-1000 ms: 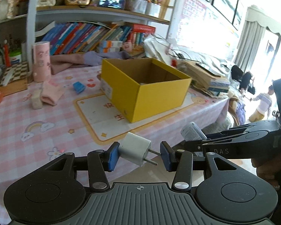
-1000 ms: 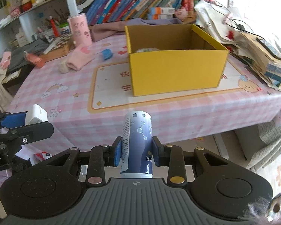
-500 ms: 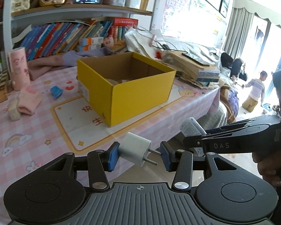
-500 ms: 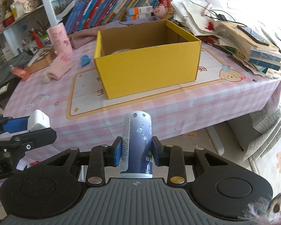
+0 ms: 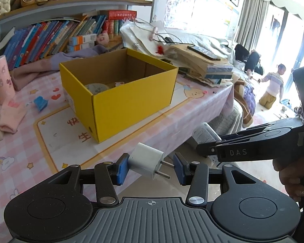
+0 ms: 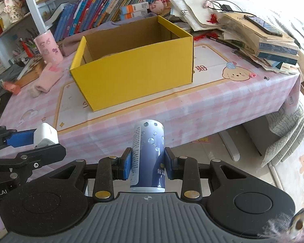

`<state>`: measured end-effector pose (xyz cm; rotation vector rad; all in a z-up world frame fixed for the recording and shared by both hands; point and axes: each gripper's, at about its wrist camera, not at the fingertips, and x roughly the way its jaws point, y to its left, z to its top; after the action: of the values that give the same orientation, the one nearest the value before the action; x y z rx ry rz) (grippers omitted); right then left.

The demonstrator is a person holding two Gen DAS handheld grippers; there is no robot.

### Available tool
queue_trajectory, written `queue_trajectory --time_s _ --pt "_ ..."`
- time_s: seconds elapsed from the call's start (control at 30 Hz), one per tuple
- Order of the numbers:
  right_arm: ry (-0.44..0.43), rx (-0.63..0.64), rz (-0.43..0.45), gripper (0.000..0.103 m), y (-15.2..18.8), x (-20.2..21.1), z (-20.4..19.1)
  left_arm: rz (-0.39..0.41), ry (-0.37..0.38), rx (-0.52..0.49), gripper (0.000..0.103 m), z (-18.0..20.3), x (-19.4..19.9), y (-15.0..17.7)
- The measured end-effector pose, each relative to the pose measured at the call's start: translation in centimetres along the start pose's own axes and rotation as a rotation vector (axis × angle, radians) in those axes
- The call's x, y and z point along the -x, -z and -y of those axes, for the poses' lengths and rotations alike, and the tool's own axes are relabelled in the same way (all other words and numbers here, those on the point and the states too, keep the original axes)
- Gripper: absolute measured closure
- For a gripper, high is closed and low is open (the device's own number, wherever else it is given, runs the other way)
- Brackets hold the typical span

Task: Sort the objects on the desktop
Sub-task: 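Lower both tools holding charger and spray bottle into the yellow box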

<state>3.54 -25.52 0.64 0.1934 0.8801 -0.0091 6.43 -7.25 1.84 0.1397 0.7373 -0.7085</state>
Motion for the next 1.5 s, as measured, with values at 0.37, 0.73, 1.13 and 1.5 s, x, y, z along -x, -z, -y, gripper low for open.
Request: queue_trajectory --time_s 0.37,0.73,1.13,1.5 --pt "-0.039 0.024 -0.015 0.073 -3.0 -2.3 2.6 -0.005 -0.043 0.052 0.057 0.5 -2.5 -2.3" --pt "-0.116 0.088 0.084 0.073 -8.7 -3.1 4.6 0.095 -0.104 0.061 0.057 1.1 -4.5 -7.1" --pt "-0.209 0.194 0.188 0.073 -16.3 -5.4 5.0 0.187 -0.238 0.033 0.057 0.1 -7.3 -12.4" --pt "-0.242 0.309 0.156 0.073 -19.9 -11.0 2.7 0.104 -0.365 -0.033 0.057 -2.1 -12.0 -13.8"
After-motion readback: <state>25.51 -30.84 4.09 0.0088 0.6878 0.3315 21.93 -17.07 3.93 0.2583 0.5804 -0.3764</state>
